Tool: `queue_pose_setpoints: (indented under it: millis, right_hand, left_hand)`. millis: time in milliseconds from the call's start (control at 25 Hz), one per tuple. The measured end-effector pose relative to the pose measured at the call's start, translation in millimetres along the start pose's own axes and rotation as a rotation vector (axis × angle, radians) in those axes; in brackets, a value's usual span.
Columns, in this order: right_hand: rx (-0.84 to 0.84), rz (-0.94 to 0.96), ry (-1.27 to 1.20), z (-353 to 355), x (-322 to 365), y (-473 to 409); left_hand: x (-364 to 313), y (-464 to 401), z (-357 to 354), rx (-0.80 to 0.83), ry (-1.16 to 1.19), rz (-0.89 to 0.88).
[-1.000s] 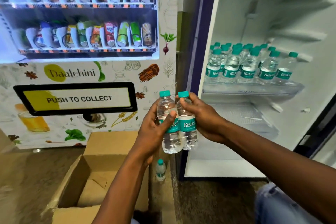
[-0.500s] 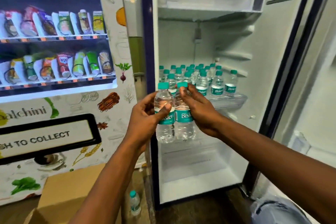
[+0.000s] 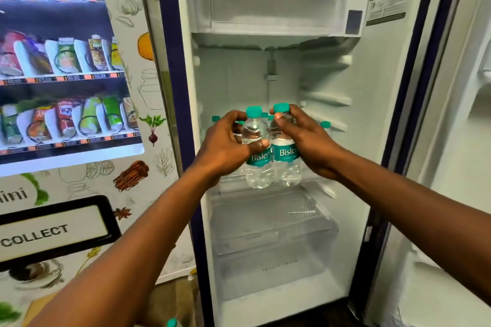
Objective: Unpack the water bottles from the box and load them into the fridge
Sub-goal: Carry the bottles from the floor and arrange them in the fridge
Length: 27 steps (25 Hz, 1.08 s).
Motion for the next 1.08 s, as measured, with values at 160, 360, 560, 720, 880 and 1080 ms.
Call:
queue_pose_setpoints:
  millis: [160,360,560,720,880,1080]
  right_hand:
    - [-0.045,0.145,0.13,18.9,41.1,-20.4]
    - [-0.151,0.295,0.291,50.9,82.2,-57.4]
    - [-0.347,0.358,0.424,90.5,92.8,-94.5]
    - [-0.437,0.326,0.519,119.3,78.9,-132.2]
    - [-0.448,0.253,0.521,134.3,53.5,-158.1]
    - [-0.411,0.152,0.564,131.0,16.8,-188.2]
  left_hand:
    - [-29.8,-41.7,-2.2,-0.023,-0.135,-0.102]
    - [-50.7,-94.3,-0.3,-0.114,-0.31,-0.173]
    - [-37.4,-127.4,-6.0,-0.211,-0.392,-0.134]
    - [-24.8,-143.9,-29.2,-0.248,-0.425,-0.143]
    - [-19.0,-154.8,-47.8,-0.262,-0.448,-0.166]
    - [-8.3,-161.3,-51.9,-0.254,-0.464,-0.154]
Point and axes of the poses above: each hand's wrist, its own y-axis away from the middle knuckle, its own z-axis out of the back of the hand, x = y × z, the point moved 10 cm from there along -y, towards the middle knuckle, and after that the axes turned 9 degrees about -z, right-handed, at the moved point
